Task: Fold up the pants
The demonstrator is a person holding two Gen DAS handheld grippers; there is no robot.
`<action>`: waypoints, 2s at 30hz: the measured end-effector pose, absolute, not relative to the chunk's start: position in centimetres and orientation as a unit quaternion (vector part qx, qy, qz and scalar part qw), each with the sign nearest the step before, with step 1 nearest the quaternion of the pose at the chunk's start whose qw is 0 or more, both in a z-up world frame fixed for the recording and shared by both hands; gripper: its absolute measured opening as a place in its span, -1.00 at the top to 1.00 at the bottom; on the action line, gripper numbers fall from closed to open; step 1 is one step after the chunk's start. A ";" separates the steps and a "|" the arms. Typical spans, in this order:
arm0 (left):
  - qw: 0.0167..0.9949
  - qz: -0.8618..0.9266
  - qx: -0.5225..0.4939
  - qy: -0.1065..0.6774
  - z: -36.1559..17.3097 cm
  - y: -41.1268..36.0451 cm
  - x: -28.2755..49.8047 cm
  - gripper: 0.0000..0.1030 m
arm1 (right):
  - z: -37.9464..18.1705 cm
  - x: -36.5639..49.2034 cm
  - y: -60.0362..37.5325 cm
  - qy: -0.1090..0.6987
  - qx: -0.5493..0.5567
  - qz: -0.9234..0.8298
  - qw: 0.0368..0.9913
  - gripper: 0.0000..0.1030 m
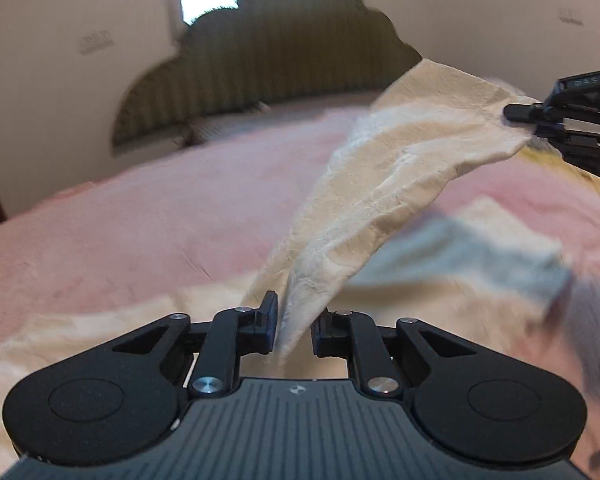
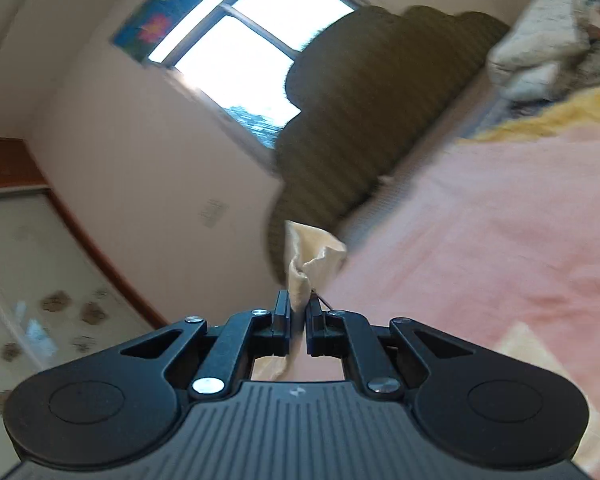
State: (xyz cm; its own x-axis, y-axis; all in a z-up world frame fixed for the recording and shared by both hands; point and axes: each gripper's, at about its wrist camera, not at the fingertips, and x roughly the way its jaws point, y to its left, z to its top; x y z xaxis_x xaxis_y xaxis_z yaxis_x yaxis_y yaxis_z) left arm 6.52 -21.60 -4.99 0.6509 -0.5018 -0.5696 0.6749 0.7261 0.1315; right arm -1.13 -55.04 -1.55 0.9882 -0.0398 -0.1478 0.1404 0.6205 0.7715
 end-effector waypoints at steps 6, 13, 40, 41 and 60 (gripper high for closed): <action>0.870 -0.348 0.207 0.280 -8.0 -23.1 5.2 0.74 | -10.8 -5.8 -57.7 0.119 0.531 -0.150 0.826 0.86; 0.859 -0.374 0.203 0.285 -7.1 -22.2 4.6 0.74 | -9.5 -7.1 -56.8 0.106 0.501 -0.149 0.846 0.86; 0.876 -0.274 0.190 0.348 -3.9 -18.4 12.8 -0.50 | -6.9 7.6 -45.2 0.376 0.038 -0.002 0.926 -0.26; 0.874 -0.258 0.196 0.362 -4.7 -18.5 14.0 -0.50 | -7.4 9.1 -44.7 0.389 0.017 0.004 0.921 -0.27; 0.885 -0.227 0.209 0.350 -7.0 -18.9 14.8 -0.69 | -6.7 9.6 -44.8 0.377 0.082 -0.013 0.922 -0.42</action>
State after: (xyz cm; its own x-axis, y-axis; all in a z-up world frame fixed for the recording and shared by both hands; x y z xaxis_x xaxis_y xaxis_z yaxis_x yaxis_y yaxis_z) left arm 14.83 -18.90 -6.97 0.6522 -0.2549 -0.7139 0.5470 0.8102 0.2105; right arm 9.63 -44.78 -6.68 0.7150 0.0381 -0.6980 0.0859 0.9861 0.1419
